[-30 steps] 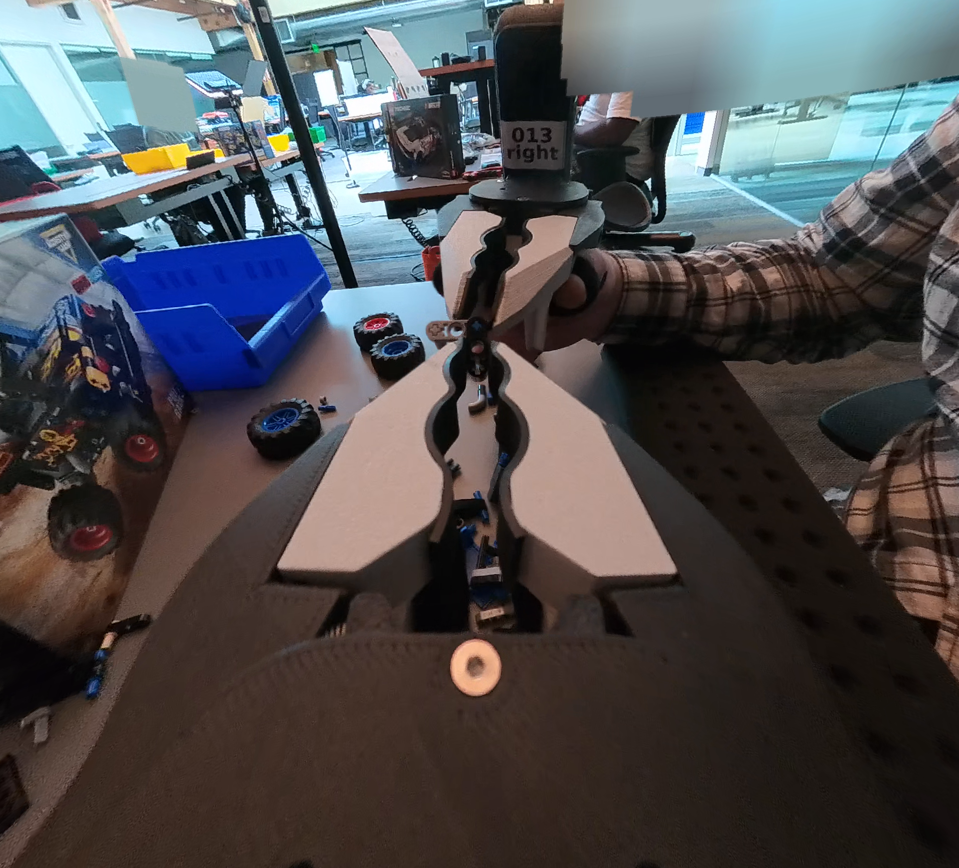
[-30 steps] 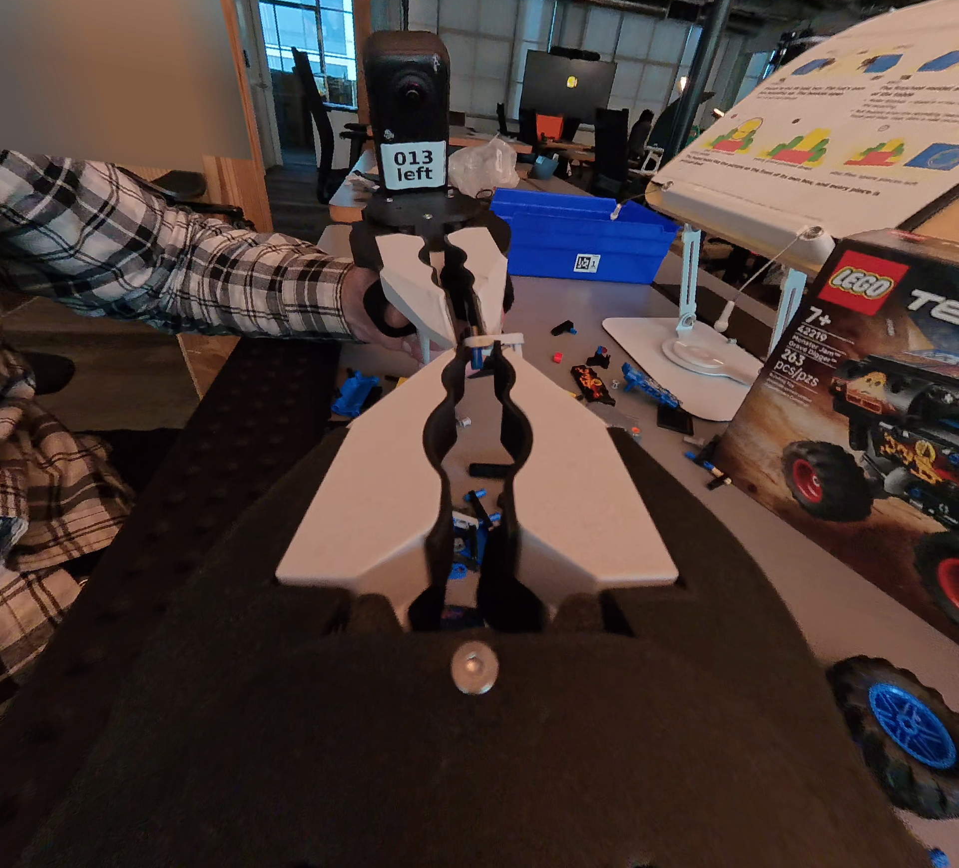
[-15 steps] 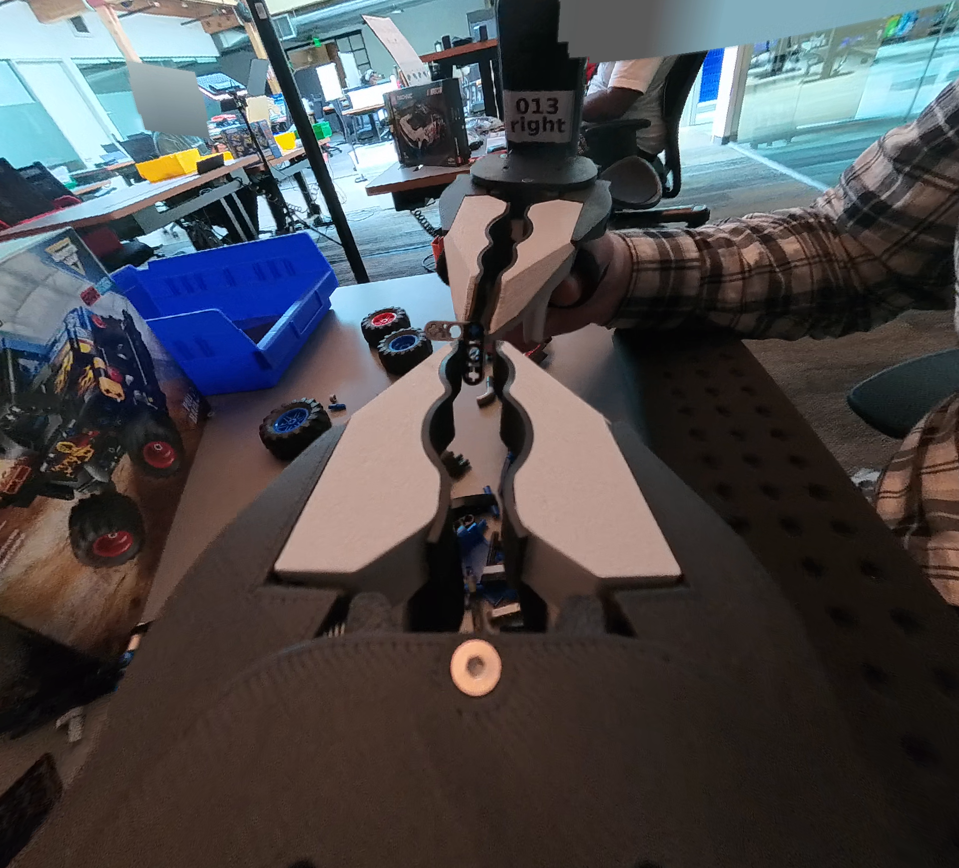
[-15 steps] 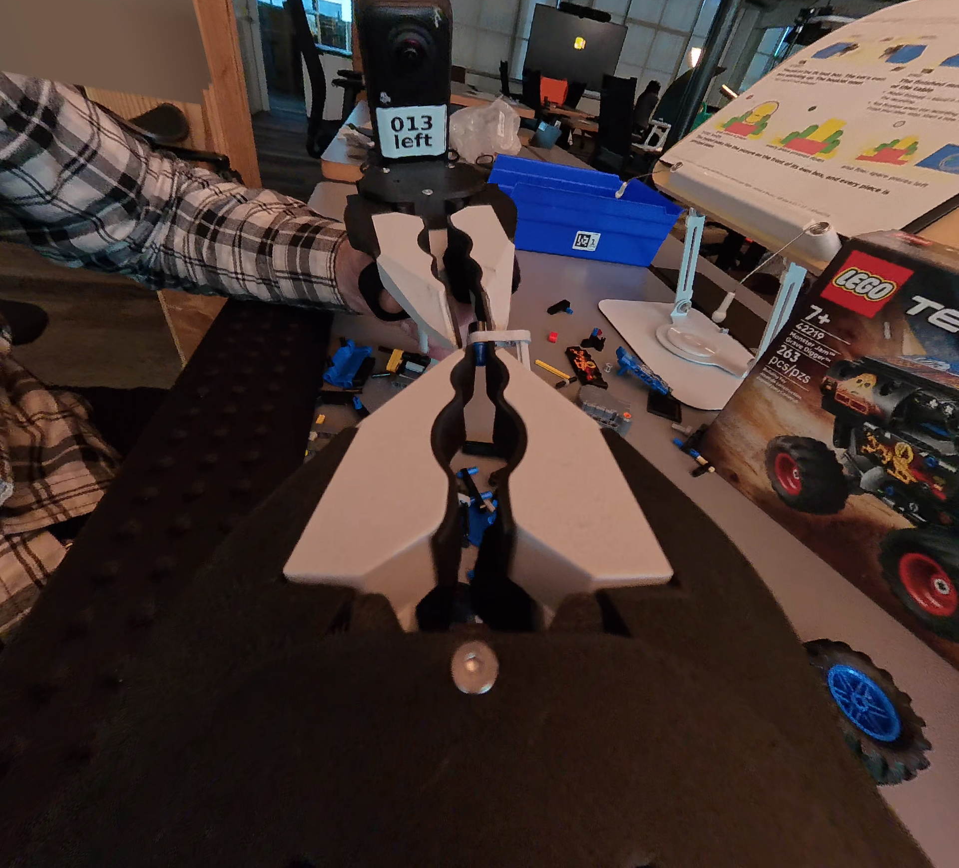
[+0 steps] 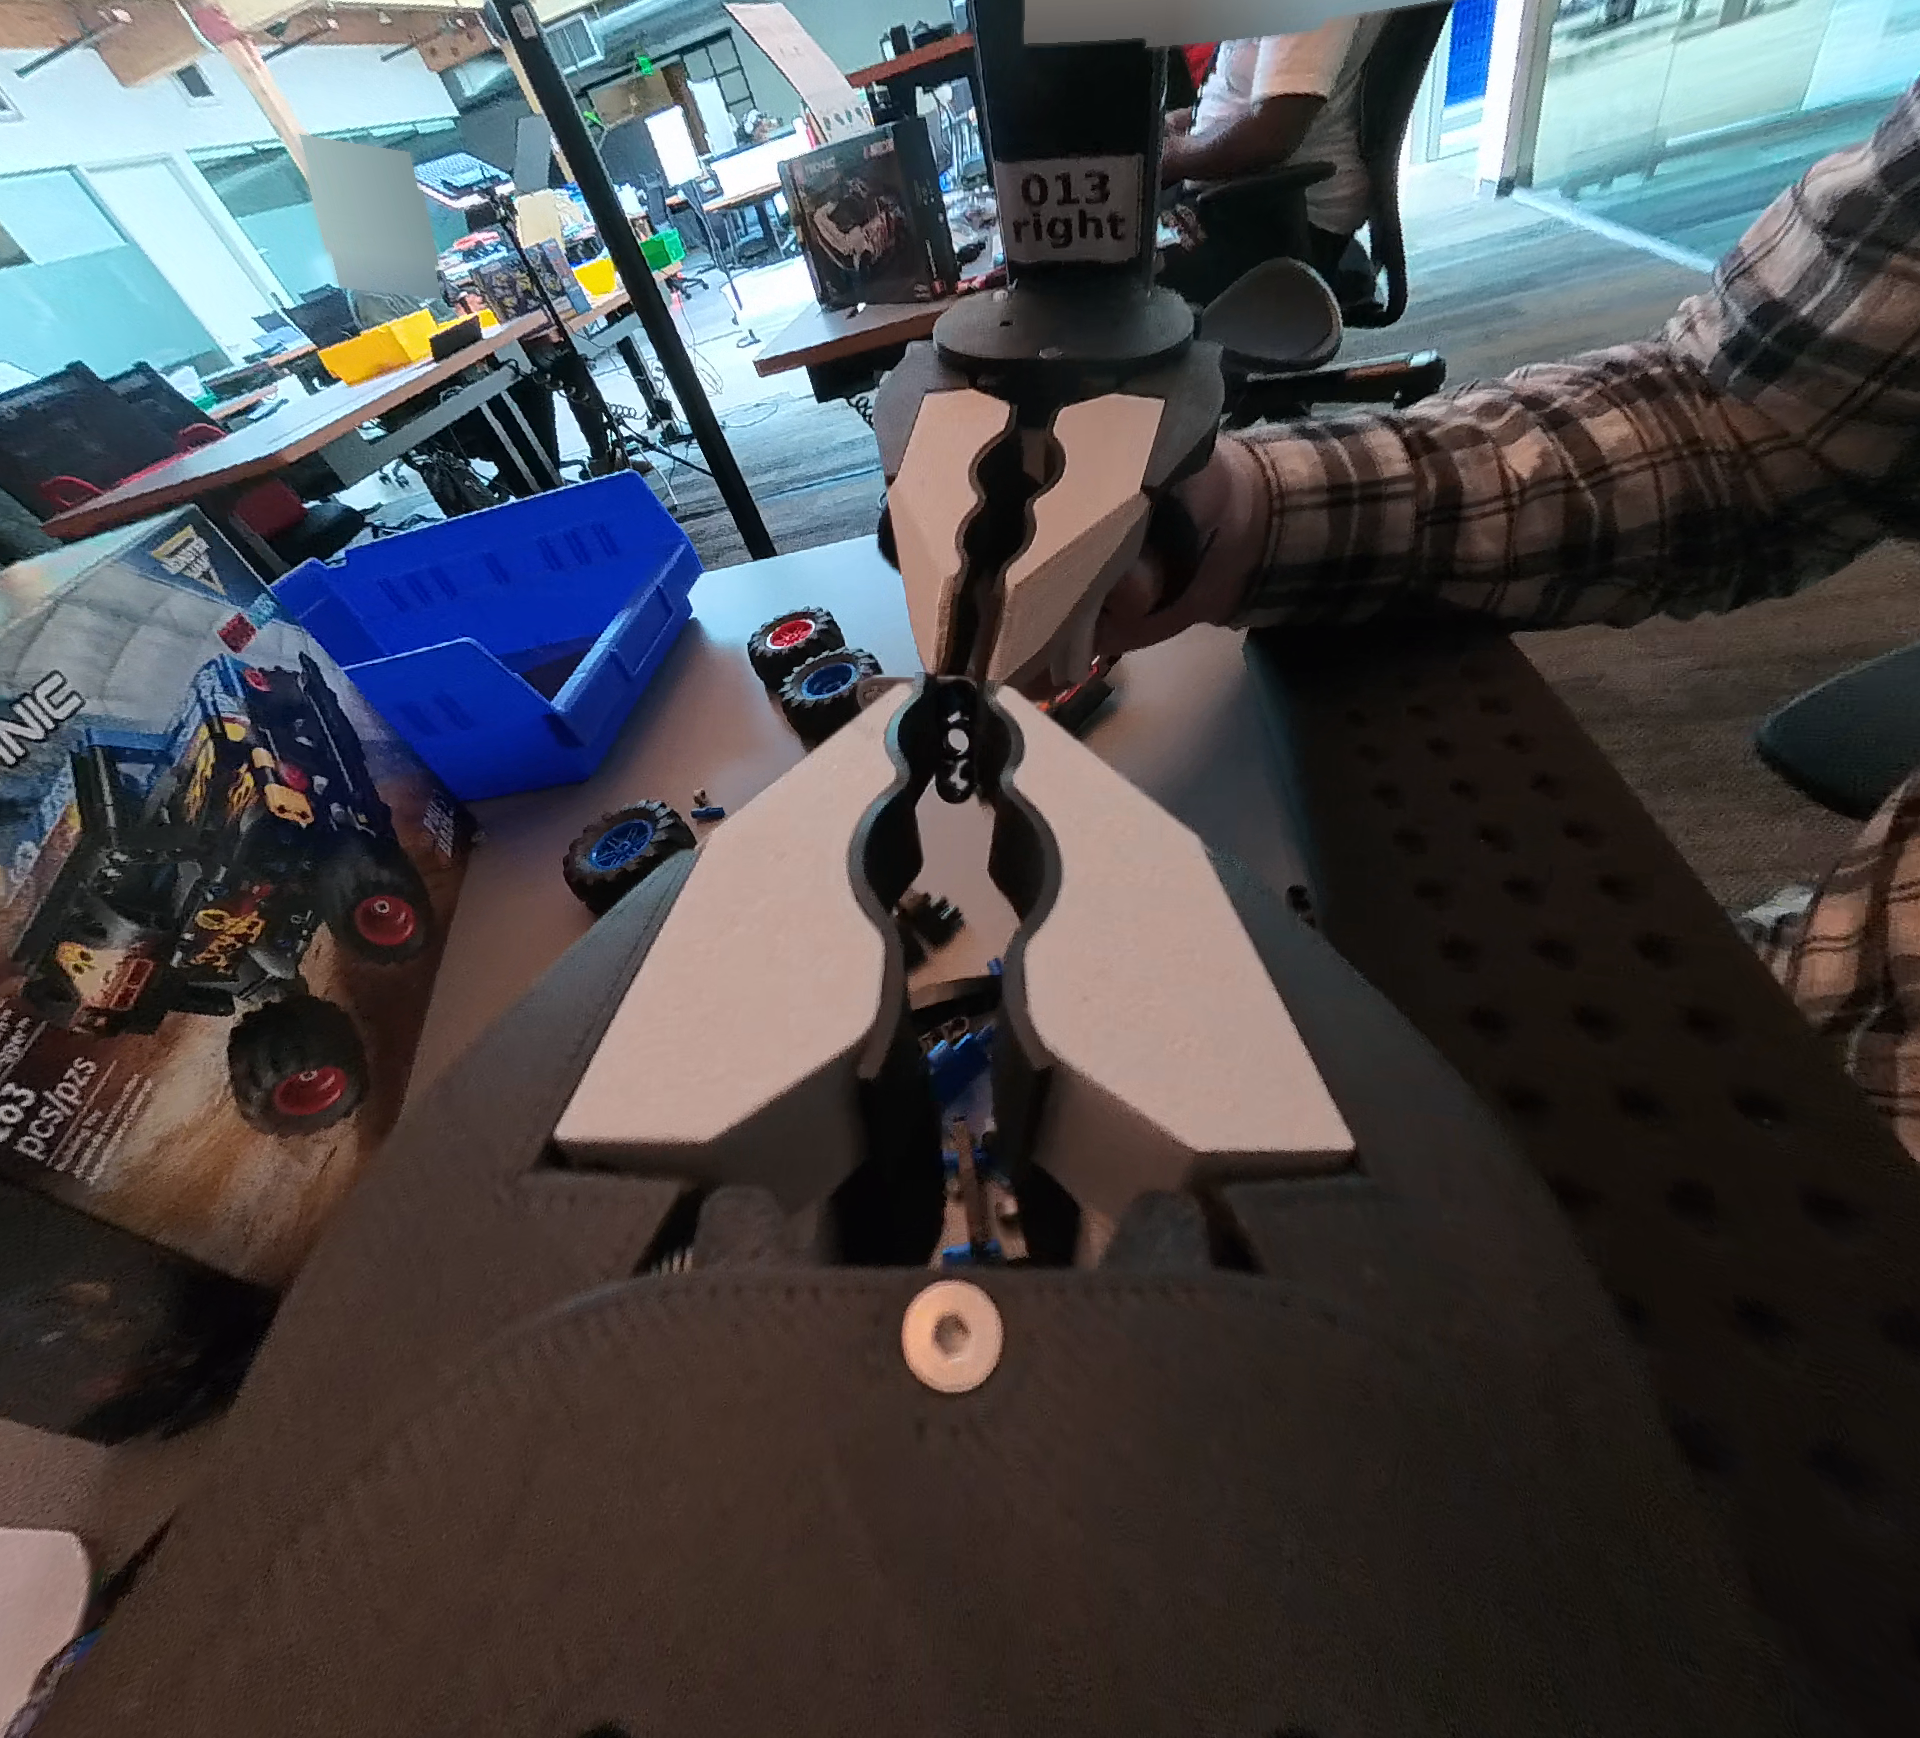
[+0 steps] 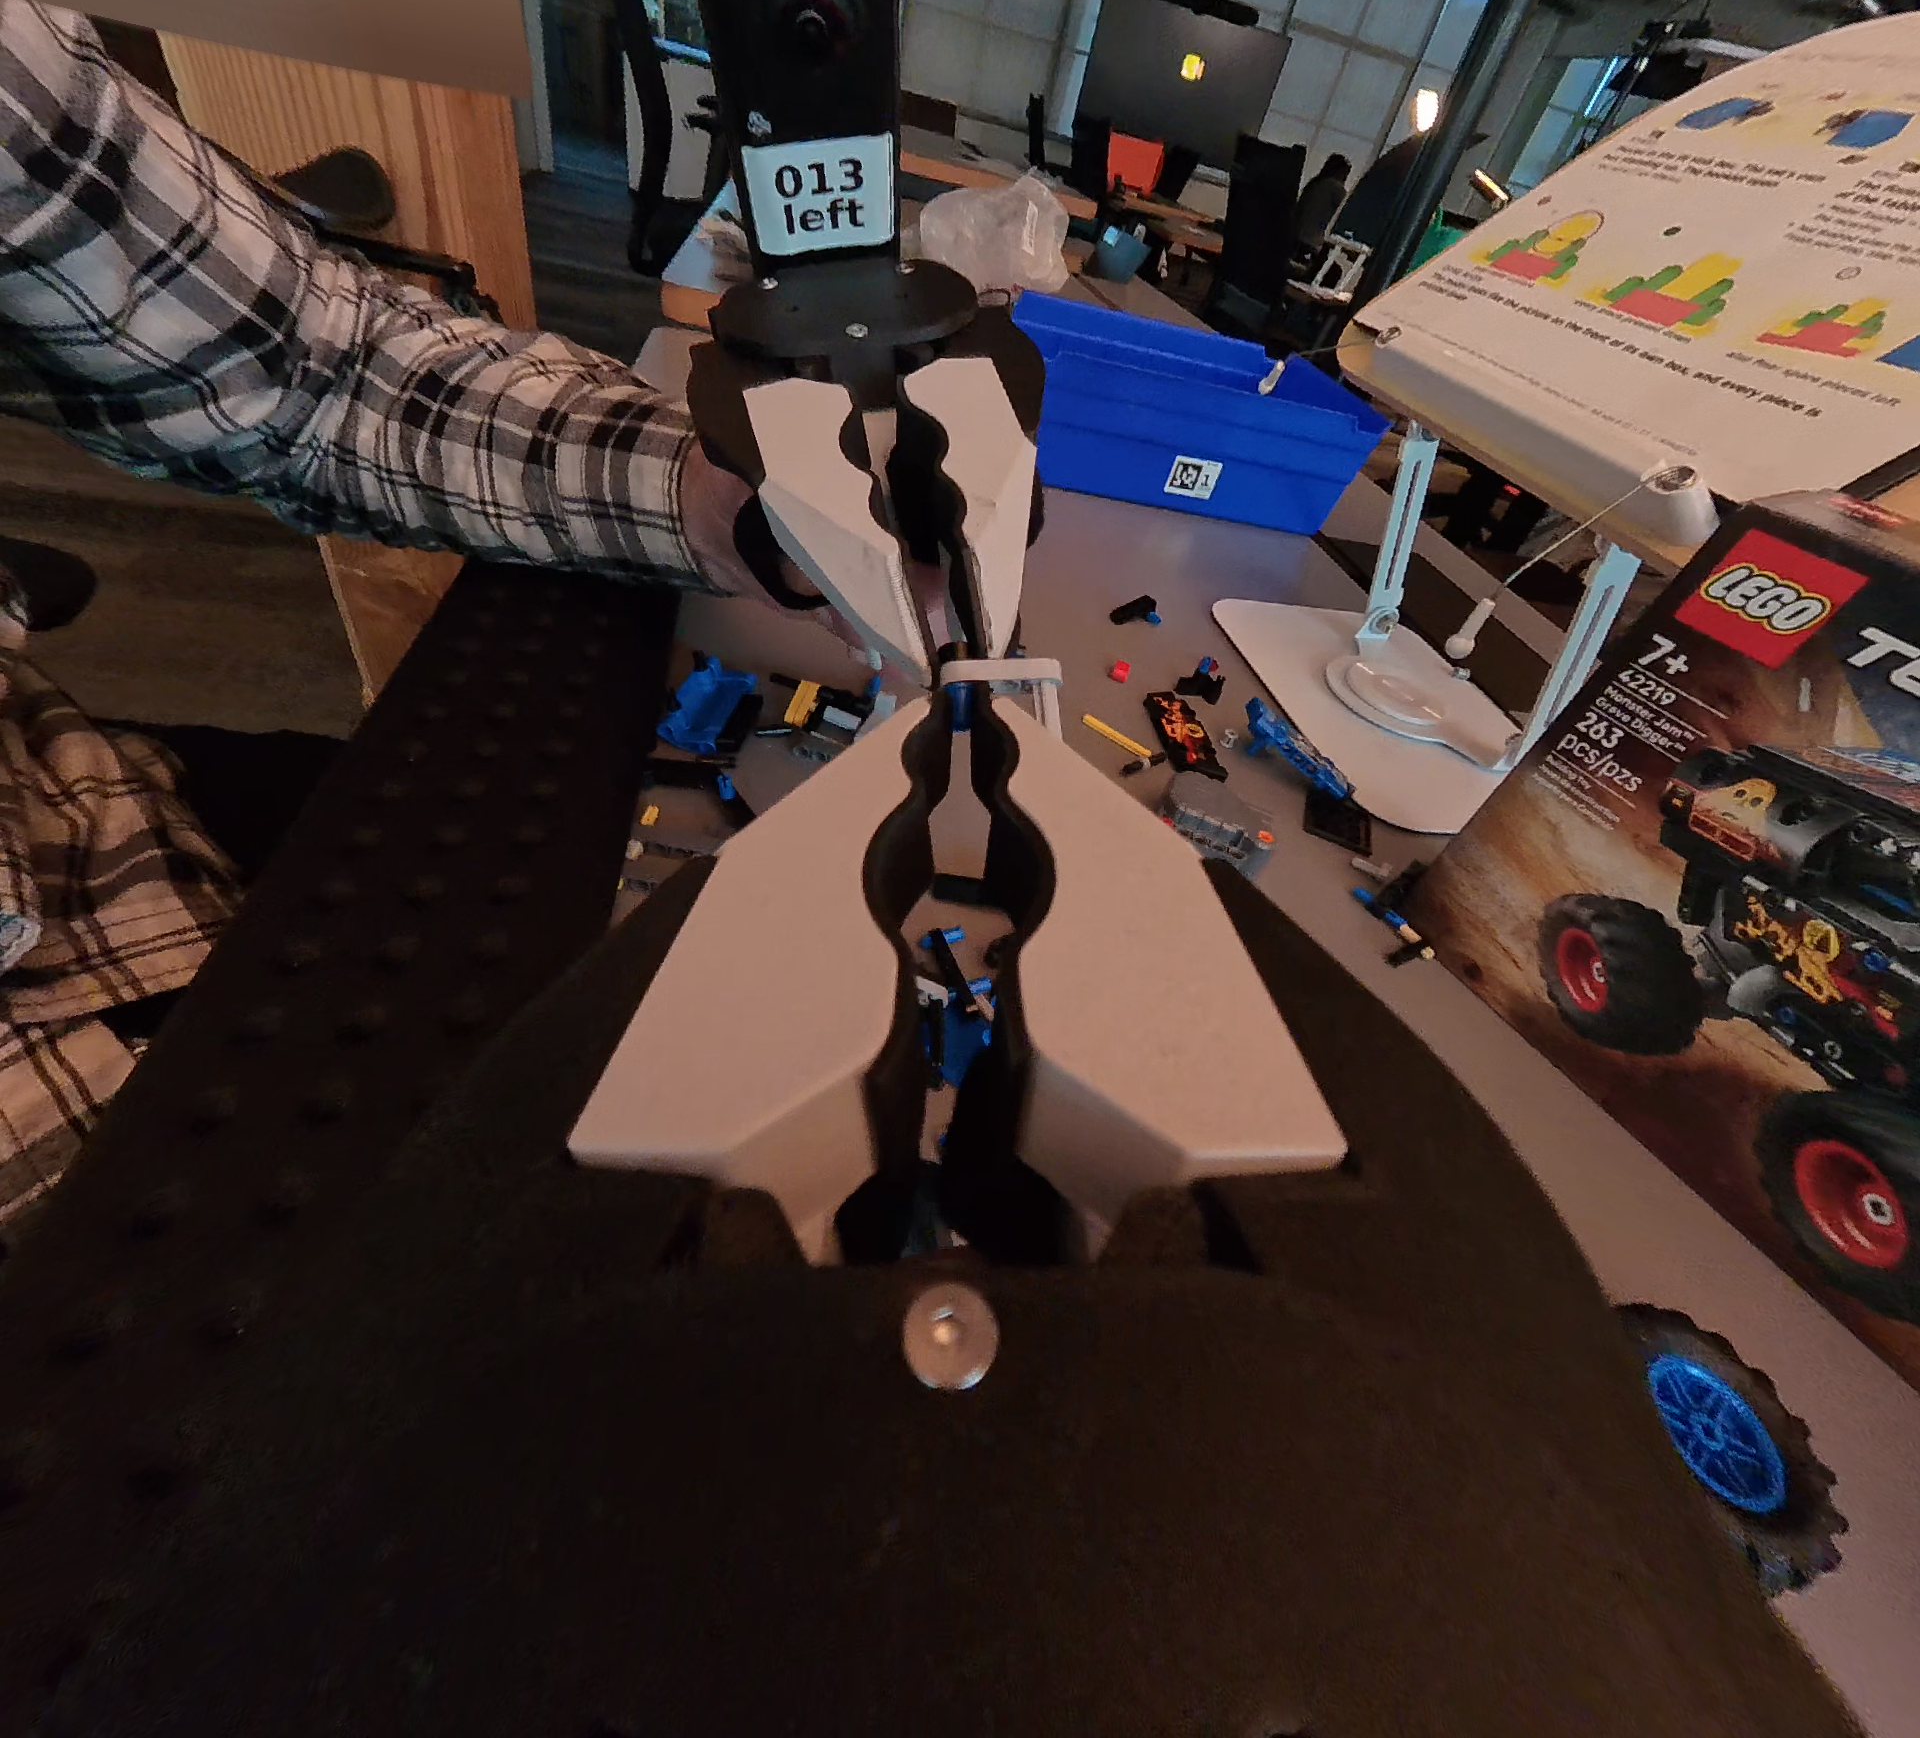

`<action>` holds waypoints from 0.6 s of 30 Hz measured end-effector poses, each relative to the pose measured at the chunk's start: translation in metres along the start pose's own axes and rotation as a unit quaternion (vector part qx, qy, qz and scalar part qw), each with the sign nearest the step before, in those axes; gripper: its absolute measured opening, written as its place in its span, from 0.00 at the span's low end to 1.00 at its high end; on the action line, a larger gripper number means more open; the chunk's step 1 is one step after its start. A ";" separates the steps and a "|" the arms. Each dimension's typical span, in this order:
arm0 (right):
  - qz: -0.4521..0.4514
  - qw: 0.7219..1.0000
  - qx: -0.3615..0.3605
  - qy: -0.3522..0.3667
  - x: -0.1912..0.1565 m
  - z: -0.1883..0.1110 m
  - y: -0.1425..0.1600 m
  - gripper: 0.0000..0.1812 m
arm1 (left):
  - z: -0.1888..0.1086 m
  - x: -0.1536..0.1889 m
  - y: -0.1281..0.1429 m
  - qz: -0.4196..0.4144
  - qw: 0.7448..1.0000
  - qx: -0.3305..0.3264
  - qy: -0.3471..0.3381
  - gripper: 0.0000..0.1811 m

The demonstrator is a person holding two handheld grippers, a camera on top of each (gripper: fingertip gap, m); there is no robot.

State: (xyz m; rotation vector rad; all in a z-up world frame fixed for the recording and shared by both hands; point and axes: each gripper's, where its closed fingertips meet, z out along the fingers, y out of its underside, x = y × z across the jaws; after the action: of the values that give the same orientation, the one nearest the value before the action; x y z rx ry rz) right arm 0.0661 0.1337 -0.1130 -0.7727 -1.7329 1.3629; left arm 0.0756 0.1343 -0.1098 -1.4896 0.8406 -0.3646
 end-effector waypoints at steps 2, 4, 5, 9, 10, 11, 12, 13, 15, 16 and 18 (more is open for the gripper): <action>0.007 1.000 0.017 -0.010 -0.001 -0.002 -0.005 0.01 | 0.000 0.002 -0.007 -0.026 0.999 0.019 0.009 0.02; 0.009 0.999 0.028 -0.017 -0.004 -0.004 -0.008 0.01 | -0.001 0.004 -0.010 -0.038 0.999 0.025 0.019 0.02; 0.009 0.999 0.030 -0.014 -0.004 -0.005 -0.008 0.01 | -0.001 0.004 -0.011 -0.042 0.999 0.027 0.017 0.02; 0.052 0.997 0.059 0.021 0.020 -0.033 -0.005 0.01 | -0.038 -0.034 -0.029 -0.071 0.993 0.080 -0.042 0.02; 0.039 0.998 0.047 0.010 0.013 -0.027 -0.005 0.01 | -0.028 -0.026 -0.013 -0.077 0.995 0.054 -0.025 0.03; 0.030 0.999 0.020 -0.012 0.003 -0.013 0.002 0.01 | -0.018 -0.016 -0.008 -0.090 0.995 0.048 0.001 0.02; 0.024 0.999 -0.008 -0.028 -0.004 -0.004 0.012 0.01 | -0.012 -0.011 -0.008 -0.090 0.995 0.044 0.017 0.02; 0.013 0.999 -0.015 -0.025 -0.003 -0.005 0.015 0.01 | -0.011 -0.010 -0.005 -0.097 0.994 0.031 0.031 0.02; 0.037 0.999 0.012 -0.020 0.005 -0.017 0.012 0.01 | -0.012 -0.015 0.026 -0.071 0.996 -0.046 0.017 0.02; 0.048 0.999 0.013 -0.018 0.008 -0.020 0.014 0.01 | -0.011 -0.012 0.036 -0.054 0.996 -0.074 0.019 0.02; 0.055 0.998 0.010 -0.034 0.004 -0.017 0.016 0.01 | -0.006 -0.001 0.052 -0.039 0.991 -0.123 0.041 0.03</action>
State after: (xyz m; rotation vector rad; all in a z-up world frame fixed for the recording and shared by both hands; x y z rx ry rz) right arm 0.0785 0.1488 -0.1259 -0.8306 -1.7490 1.4940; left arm 0.0567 0.1359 -0.1586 -1.7501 0.9195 -0.3922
